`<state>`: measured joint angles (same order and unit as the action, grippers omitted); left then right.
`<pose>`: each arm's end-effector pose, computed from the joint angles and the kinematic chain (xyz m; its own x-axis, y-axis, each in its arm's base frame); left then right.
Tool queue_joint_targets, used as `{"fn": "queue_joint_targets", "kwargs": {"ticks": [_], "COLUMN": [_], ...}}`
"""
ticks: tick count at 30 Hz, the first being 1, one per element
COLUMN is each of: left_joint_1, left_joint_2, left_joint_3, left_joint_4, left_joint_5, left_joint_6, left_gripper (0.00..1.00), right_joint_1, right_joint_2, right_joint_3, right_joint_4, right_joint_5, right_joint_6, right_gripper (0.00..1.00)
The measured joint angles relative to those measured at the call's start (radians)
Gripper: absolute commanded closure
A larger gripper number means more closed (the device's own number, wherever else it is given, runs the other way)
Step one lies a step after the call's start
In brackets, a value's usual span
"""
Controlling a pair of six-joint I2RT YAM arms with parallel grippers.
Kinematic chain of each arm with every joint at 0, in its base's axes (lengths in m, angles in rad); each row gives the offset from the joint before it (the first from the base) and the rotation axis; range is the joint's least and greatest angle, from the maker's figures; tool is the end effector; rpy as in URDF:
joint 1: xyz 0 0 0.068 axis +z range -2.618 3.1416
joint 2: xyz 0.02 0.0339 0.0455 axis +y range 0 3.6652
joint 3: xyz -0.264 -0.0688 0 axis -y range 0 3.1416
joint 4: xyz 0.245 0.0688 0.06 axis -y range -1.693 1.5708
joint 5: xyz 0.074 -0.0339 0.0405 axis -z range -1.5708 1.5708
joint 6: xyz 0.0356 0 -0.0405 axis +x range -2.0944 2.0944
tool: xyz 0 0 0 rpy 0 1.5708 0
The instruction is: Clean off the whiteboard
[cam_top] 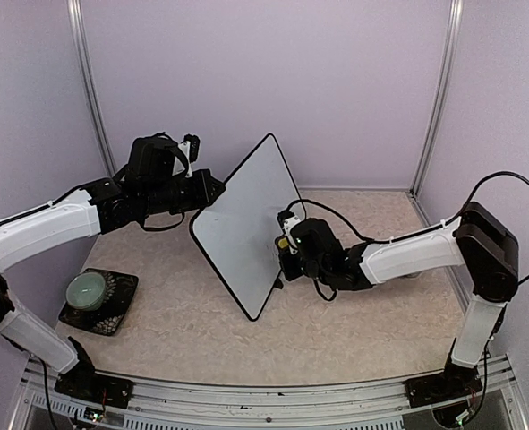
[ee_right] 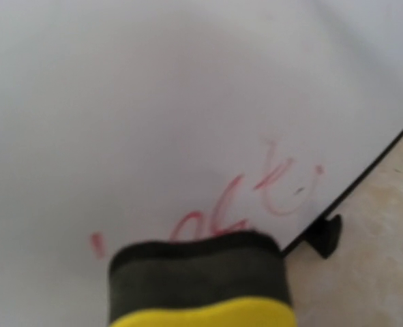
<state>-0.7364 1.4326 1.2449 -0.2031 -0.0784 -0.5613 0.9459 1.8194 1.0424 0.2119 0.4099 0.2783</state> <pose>0.2514 -0.2241 0.3465 -0.5668 -0.2025 -0.7986 0.3712 0.8026 -0.4669 0.2407 0.3094 0.1833 -0.4515 -0.1952 -0.8707 -0.4398 0.8977 0.0268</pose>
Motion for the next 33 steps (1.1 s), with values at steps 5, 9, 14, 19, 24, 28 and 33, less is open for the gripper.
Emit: {"fn": "queue_joint_targets", "kwargs": {"ticks": [5, 9, 14, 19, 24, 28, 33], "left_joint_1": [0.000, 0.000, 0.000, 0.002, 0.002, 0.002, 0.002], "left_joint_2": [0.000, 0.000, 0.000, 0.000, 0.000, 0.000, 0.000], "left_joint_3": [0.000, 0.000, 0.000, 0.000, 0.000, 0.000, 0.000], "left_joint_4": [0.000, 0.000, -0.002, -0.004, -0.003, -0.003, -0.003], "left_joint_5": [0.000, 0.000, -0.004, -0.010, -0.008, -0.008, -0.008], "left_joint_6": [0.000, 0.000, 0.000, 0.001, 0.000, 0.000, 0.000], "left_gripper": [1.00, 1.00, 1.00, 1.00, 1.00, 1.00, 1.00], "right_joint_1": [0.010, 0.047, 0.062, 0.047, -0.015, -0.051, -0.055], "right_joint_2": [0.003, 0.041, 0.090, 0.111, 0.144, 0.167, 0.172], "right_joint_3": [0.000, 0.019, 0.050, 0.093, 0.126, 0.144, 0.155], "right_joint_4": [0.011, 0.025, 0.016, -0.035, -0.042, -0.044, -0.053], "right_joint_5": [-0.002, -0.024, -0.019, 0.005, -0.013, -0.027, -0.031], "right_joint_6": [-0.038, -0.074, -0.087, -0.093, -0.087, -0.097, -0.108], "right_gripper": [1.00, 1.00, 1.00, 1.00, 1.00, 1.00, 1.00]}}
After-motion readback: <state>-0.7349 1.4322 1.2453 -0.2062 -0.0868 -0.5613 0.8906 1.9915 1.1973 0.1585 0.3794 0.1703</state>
